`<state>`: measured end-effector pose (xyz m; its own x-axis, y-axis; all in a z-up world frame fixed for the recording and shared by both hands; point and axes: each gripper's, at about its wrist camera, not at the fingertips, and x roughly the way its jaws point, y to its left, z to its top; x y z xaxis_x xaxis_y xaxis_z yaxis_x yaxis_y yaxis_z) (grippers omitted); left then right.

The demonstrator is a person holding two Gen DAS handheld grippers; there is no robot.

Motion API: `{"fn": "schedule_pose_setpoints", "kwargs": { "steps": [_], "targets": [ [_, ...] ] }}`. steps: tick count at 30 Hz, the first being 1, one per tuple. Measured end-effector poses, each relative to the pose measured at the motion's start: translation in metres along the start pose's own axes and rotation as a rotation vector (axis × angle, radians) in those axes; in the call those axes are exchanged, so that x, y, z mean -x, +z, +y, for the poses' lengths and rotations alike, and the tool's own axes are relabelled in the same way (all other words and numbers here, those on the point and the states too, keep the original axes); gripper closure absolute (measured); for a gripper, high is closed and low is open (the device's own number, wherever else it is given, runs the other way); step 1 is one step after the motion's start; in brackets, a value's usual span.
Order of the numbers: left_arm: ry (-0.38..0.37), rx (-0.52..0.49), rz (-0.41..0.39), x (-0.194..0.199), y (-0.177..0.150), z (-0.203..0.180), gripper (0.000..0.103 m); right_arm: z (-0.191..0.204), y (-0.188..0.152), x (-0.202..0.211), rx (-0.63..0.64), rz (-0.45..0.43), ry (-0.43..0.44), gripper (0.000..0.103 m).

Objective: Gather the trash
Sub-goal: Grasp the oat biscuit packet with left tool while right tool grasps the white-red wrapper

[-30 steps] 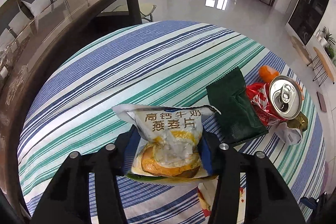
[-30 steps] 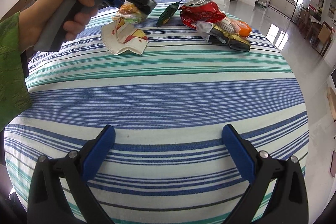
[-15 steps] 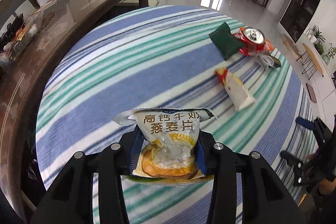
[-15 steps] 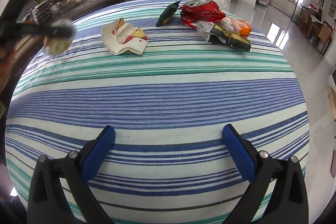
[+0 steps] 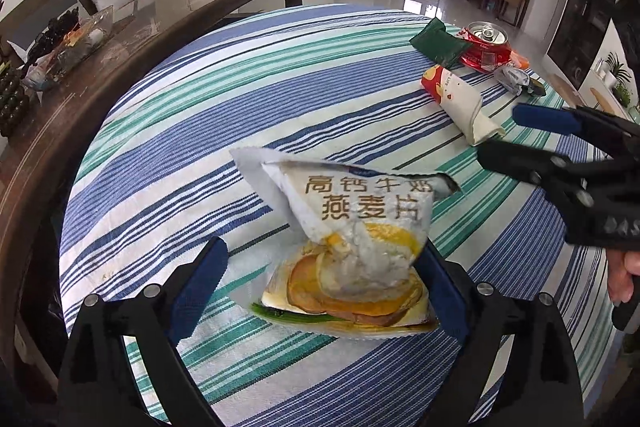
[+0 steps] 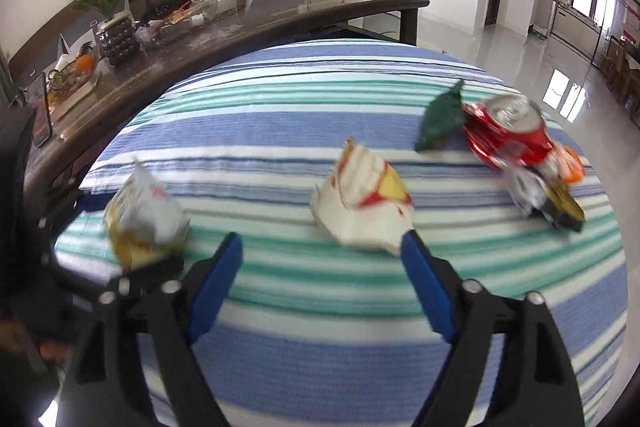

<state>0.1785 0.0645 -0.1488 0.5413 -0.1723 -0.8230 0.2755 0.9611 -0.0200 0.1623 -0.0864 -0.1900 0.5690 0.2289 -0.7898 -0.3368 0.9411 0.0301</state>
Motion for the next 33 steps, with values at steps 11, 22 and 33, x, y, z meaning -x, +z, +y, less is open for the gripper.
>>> {"fn": "schedule_pose_setpoints", "kwargs": {
  "steps": [11, 22, 33],
  "targets": [
    [0.018, -0.005, -0.005, -0.003, -0.003, -0.001, 0.007, -0.021, -0.013, 0.020, -0.001, 0.000, 0.054, 0.097],
    [-0.036, 0.001, -0.014, 0.000, -0.004, 0.002, 0.006, -0.033, -0.091, 0.083, 0.008, 0.058, 0.056, 0.096],
    [-0.100, 0.018, -0.026, 0.015, -0.005, 0.015, 0.006, -0.035, -0.094, 0.082, -0.021, 0.051, 0.072, 0.059]
  ]
}}
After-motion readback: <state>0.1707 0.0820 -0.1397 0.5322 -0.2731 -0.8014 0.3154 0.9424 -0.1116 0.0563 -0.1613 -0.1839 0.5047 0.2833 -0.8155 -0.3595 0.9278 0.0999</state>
